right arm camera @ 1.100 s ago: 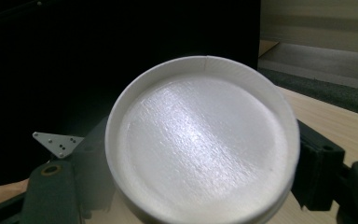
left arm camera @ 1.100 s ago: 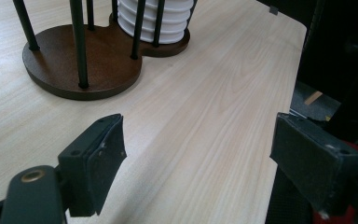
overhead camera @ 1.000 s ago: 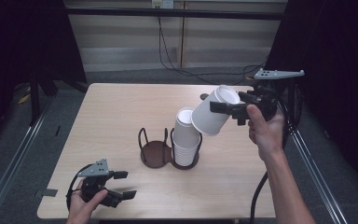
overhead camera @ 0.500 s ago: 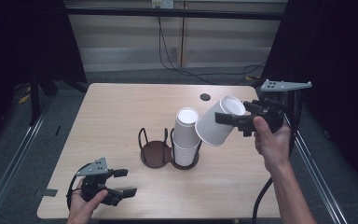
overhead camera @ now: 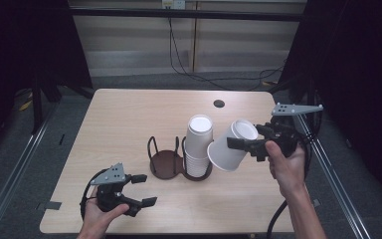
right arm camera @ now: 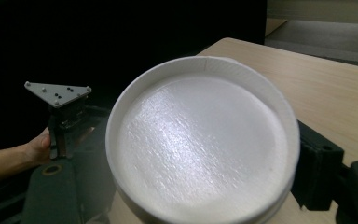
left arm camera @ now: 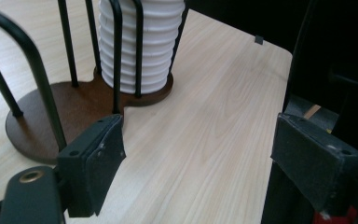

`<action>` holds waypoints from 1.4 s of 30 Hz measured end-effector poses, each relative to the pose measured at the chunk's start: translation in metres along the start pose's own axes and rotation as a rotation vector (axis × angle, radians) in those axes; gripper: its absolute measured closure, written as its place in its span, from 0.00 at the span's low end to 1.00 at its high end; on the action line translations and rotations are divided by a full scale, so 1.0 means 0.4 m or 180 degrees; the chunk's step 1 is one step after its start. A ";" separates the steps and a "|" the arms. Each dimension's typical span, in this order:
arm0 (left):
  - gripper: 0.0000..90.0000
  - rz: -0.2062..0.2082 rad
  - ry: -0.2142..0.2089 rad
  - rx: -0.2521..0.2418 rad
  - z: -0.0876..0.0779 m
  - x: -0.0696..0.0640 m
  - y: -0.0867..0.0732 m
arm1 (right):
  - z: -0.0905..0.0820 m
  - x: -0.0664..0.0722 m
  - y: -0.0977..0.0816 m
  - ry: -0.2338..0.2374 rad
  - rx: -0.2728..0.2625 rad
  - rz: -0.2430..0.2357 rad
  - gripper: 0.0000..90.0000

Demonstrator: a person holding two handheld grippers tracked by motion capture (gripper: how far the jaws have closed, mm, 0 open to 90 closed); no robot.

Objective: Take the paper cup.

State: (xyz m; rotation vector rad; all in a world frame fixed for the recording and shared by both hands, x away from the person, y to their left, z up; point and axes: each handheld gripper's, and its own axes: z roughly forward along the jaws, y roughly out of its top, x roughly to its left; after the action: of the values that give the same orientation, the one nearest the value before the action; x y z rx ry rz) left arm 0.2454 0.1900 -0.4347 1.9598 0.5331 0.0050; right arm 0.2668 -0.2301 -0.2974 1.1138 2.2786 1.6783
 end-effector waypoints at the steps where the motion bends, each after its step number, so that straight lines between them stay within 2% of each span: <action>1: 0.19 0.0000 0.0000 0.0000 0.000 0.000 0.000 | 0.003 0.001 -0.007 0.0024 0.0005 0.0007 0.27; 4: 0.19 -0.0004 -0.0018 -0.0063 0.004 0.002 0.025 | 0.012 0.008 -0.023 0.0041 0.0050 -0.0009 0.27; 6: 0.19 -0.0043 -0.0115 -0.0090 0.011 0.001 0.037 | 0.018 0.011 -0.031 0.0053 0.0071 -0.0004 0.27; 8: 0.20 0.0003 -0.0102 -0.0108 0.020 -0.006 0.048 | 0.027 0.013 -0.039 0.0086 0.0084 0.0001 0.27; 12: 0.20 0.0059 -0.0167 -0.0085 0.041 -0.015 0.069 | 0.047 0.016 -0.055 0.0146 0.0137 0.0008 0.27; 14: 0.18 0.0068 -0.0213 -0.0127 0.048 -0.018 0.078 | 0.055 0.018 -0.061 0.0180 0.0138 0.0013 0.27; 22: 0.18 0.0192 -0.0306 -0.0155 0.052 -0.029 0.124 | 0.096 0.037 -0.080 0.0278 0.0224 -0.0031 0.27; 27: 0.18 0.0151 -0.0287 -0.0249 0.051 -0.026 0.129 | 0.119 0.056 -0.088 0.0371 0.0243 -0.0092 0.27; 35: 0.18 0.0306 -0.0367 -0.0191 0.070 -0.043 0.123 | 0.167 0.071 -0.104 0.0523 0.0304 -0.0110 0.27; 39: 0.18 0.0322 -0.0382 -0.0185 0.073 -0.041 0.122 | 0.180 0.076 -0.110 0.0571 0.0314 -0.0109 0.27; 42: 0.17 0.0278 -0.0348 -0.0221 0.076 -0.031 0.124 | 0.197 0.080 -0.114 0.0616 0.0345 -0.0131 0.27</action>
State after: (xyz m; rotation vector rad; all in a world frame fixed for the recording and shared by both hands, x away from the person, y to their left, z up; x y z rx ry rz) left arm 0.2594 0.1421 -0.4026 1.9020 0.3709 -0.0283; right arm 0.2587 -0.1545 -0.3568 0.9537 2.5180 1.7352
